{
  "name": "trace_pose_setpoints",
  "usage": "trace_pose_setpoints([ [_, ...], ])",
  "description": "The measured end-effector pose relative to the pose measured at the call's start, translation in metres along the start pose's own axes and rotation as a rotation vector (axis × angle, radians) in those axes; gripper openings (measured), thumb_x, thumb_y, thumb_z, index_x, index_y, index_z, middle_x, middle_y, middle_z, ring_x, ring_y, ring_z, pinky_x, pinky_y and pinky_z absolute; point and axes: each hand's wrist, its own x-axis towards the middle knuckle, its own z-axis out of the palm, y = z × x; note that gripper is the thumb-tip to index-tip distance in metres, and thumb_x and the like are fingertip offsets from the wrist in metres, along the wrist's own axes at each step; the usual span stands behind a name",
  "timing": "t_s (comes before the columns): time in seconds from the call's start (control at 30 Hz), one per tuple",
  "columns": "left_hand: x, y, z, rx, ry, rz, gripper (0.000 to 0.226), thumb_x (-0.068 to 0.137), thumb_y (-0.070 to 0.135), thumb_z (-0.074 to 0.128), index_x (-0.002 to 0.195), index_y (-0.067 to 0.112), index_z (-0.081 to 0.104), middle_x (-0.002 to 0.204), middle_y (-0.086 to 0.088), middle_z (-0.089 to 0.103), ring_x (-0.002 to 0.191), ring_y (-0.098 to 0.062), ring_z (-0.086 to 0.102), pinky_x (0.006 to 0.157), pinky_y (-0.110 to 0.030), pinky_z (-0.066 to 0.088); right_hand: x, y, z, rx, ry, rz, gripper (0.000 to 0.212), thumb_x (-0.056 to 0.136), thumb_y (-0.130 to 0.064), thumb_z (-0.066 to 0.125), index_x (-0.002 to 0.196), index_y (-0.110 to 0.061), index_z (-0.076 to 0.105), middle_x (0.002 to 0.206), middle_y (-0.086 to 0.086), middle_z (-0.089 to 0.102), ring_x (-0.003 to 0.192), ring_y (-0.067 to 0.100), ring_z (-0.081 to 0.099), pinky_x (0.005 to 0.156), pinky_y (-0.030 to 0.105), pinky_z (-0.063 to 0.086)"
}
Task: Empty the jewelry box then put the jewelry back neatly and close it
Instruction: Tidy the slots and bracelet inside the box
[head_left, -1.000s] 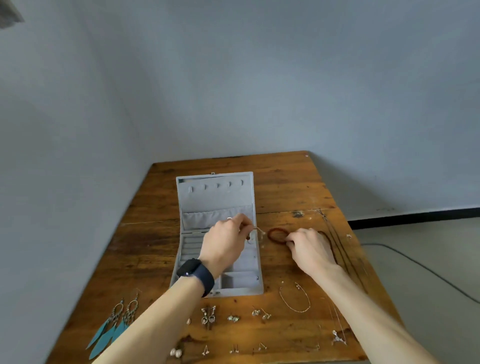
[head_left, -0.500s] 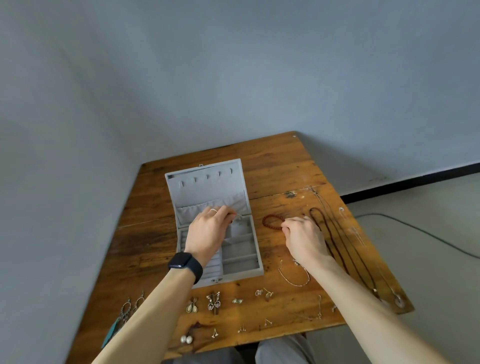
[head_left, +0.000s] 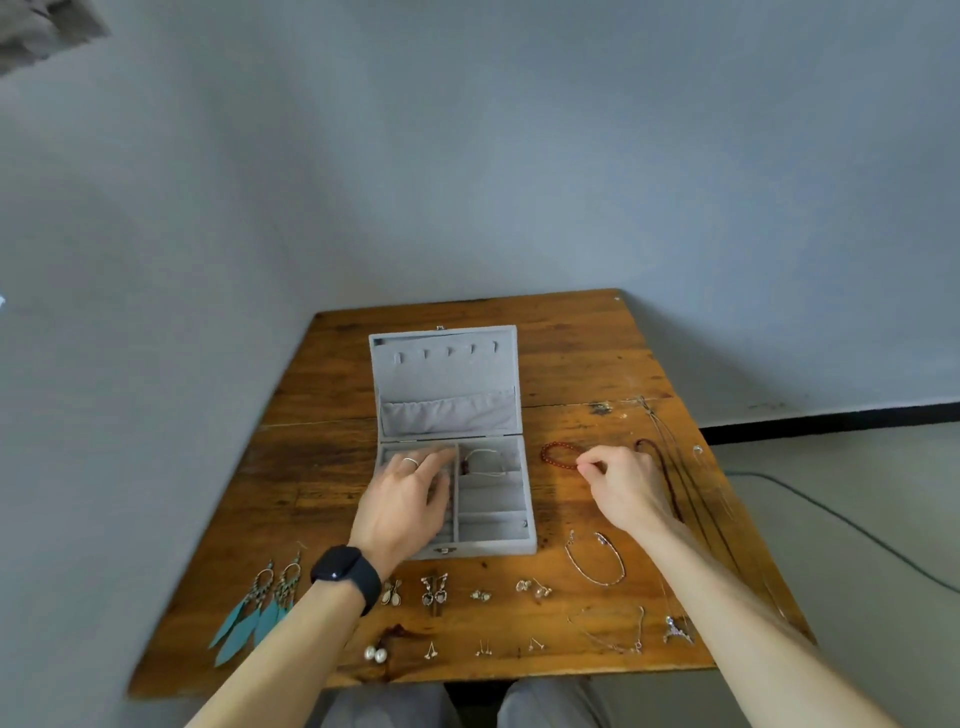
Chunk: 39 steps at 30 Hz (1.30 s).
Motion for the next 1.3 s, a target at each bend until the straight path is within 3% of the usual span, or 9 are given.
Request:
trace_pose_setpoints([
  [0.1,-0.021,-0.015,0.004,0.071,-0.08,-0.108,0.057,0.098,0.051,0.03,0.148,0.028,0.042,0.151,0.002,0.046,0.141,-0.019,0.039,0.115,-0.04,0.033,-0.002,-0.003,-0.001,0.217,-0.006,0.09,0.015,0.096,-0.019,0.064,0.103,-0.021,0.077,0.11,-0.008,0.072,0.102,0.01,0.062,0.088,0.019,0.041],
  [0.23,-0.042,-0.018,0.013,0.017,-0.174,-0.233,0.078,0.089,0.062,0.0,0.157,0.032,0.023,0.164,0.01,0.017,0.152,-0.011,0.01,0.122,-0.041,0.012,-0.006,-0.011,0.003,0.427,0.041,0.202,0.014,0.093,-0.022,0.067,0.104,-0.022,0.077,0.107,-0.008,0.073,0.106,0.013,0.065,0.1,0.034,0.05],
  [0.5,-0.043,-0.014,0.013,-0.012,-0.139,-0.272,0.078,0.088,0.06,-0.004,0.157,0.033,0.021,0.165,0.011,0.016,0.152,-0.009,0.007,0.121,-0.044,0.016,-0.006,-0.055,0.006,0.714,0.168,0.138,0.019,0.091,-0.024,0.071,0.109,-0.022,0.075,0.102,-0.014,0.074,0.099,0.009,0.07,0.095,0.033,0.054],
  [0.63,-0.044,-0.014,0.014,-0.006,-0.144,-0.278,0.076,0.089,0.058,-0.003,0.157,0.033,0.02,0.165,0.012,0.015,0.152,-0.008,0.007,0.122,-0.045,0.017,0.0,-0.085,0.02,0.755,0.138,0.059,0.018,0.091,-0.023,0.071,0.108,-0.022,0.075,0.101,-0.015,0.074,0.1,0.007,0.07,0.093,0.031,0.055],
  [0.77,-0.043,-0.015,0.017,-0.005,-0.136,-0.293,0.065,0.097,0.053,0.008,0.157,0.034,0.021,0.164,0.012,0.017,0.152,-0.008,0.008,0.121,-0.045,0.017,0.004,-0.103,0.038,0.634,0.109,-0.004,0.019,0.092,-0.024,0.069,0.109,-0.02,0.076,0.103,-0.013,0.073,0.101,0.005,0.067,0.092,0.023,0.05],
  [0.87,-0.043,-0.014,0.016,-0.017,-0.135,-0.293,0.062,0.098,0.051,0.013,0.157,0.033,0.022,0.164,0.011,0.017,0.152,-0.008,0.009,0.121,-0.046,0.018,0.005,-0.092,0.052,0.333,0.065,-0.065,0.018,0.094,-0.023,0.066,0.108,-0.018,0.076,0.108,-0.007,0.074,0.104,0.01,0.064,0.088,0.018,0.042],
  [1.0,-0.044,-0.015,0.017,-0.012,-0.131,-0.293,0.06,0.1,0.05,0.016,0.157,0.033,0.022,0.165,0.011,0.016,0.152,-0.008,0.008,0.121,-0.047,0.019,0.007,-0.071,0.063,-0.035,0.115,-0.291,0.018,0.094,-0.017,0.065,0.108,-0.014,0.076,0.106,0.001,0.075,0.096,0.02,0.056,0.081,0.025,0.044],
  [1.13,-0.044,-0.015,0.018,-0.003,-0.109,-0.292,0.063,0.098,0.052,0.012,0.156,0.033,0.026,0.164,0.01,0.021,0.151,-0.009,0.012,0.12,-0.048,0.023,0.01,-0.064,0.059,-0.158,0.178,-0.373,0.015,0.092,-0.016,0.067,0.104,-0.015,0.076,0.101,0.001,0.075,0.087,0.022,0.055,0.075,0.036,0.053],
  [1.3,-0.044,-0.014,0.018,-0.001,-0.107,-0.291,0.068,0.094,0.054,0.006,0.156,0.033,0.025,0.164,0.011,0.02,0.151,-0.009,0.012,0.12,-0.047,0.022,0.014,-0.068,0.057,-0.128,0.177,-0.386,0.02,0.096,-0.022,0.062,0.113,-0.017,0.071,0.1,0.002,0.069,0.093,0.025,0.059,0.07,0.035,0.052],
])
